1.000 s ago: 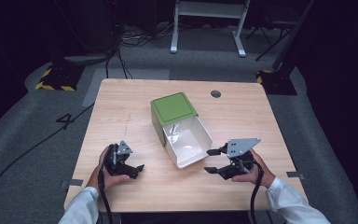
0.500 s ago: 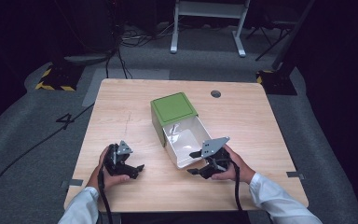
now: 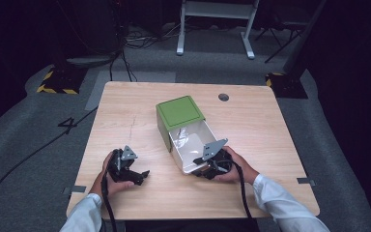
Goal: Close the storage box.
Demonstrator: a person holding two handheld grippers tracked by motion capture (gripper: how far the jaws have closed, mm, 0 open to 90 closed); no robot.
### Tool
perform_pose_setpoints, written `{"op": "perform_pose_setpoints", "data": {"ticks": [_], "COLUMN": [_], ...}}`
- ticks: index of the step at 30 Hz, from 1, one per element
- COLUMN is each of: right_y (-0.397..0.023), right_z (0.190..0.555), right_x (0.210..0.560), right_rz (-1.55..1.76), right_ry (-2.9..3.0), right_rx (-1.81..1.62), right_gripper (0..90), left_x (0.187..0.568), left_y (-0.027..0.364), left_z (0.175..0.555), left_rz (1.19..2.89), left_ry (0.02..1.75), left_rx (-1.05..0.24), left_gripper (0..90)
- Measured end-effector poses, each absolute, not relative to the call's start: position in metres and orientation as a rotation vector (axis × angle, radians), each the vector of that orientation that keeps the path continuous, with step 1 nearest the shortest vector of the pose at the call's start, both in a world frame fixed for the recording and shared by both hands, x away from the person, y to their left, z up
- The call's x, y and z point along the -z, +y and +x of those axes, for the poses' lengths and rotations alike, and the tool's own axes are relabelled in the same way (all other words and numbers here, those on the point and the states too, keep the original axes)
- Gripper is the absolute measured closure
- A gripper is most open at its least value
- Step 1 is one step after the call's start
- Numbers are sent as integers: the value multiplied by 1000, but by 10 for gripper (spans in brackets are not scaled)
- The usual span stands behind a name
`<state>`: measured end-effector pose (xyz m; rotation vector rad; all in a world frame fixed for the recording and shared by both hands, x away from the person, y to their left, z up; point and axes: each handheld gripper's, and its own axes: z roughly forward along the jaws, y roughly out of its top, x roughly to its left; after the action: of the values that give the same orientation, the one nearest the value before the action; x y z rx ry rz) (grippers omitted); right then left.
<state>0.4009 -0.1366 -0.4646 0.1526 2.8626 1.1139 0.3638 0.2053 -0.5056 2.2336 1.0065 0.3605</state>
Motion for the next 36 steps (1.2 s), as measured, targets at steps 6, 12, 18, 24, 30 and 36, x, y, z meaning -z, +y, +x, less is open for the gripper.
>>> {"op": "perform_pose_setpoints", "data": {"ticks": [6, 12, 18, 24, 30, 36], "right_y": [-138, -134, -130, -128, -123, -119], "right_z": [402, 407, 414, 423, 429, 438], "right_x": [457, 454, 451, 447, 446, 447], "right_rz": [124, 73, 63, 121, 168, 191], "right_ry": [2831, 2842, 2823, 2792, 2770, 2755], "right_rx": [-1150, -1114, -1097, -1105, -1087, -1082], "right_gripper": [644, 658, 663, 654, 646, 633], "left_x": [506, 506, 506, 506, 506, 506], "left_y": [205, 205, 205, 205, 205, 205], "left_z": [364, 364, 364, 364, 364, 364], "left_rz": [2233, 2233, 2233, 2233, 2233, 2233], "left_ry": [1007, 1007, 1007, 1007, 1007, 1007], "left_rx": [-360, -360, -360, -360, -360, -360], "left_gripper": [1, 1, 1, 1, 1, 1]}}
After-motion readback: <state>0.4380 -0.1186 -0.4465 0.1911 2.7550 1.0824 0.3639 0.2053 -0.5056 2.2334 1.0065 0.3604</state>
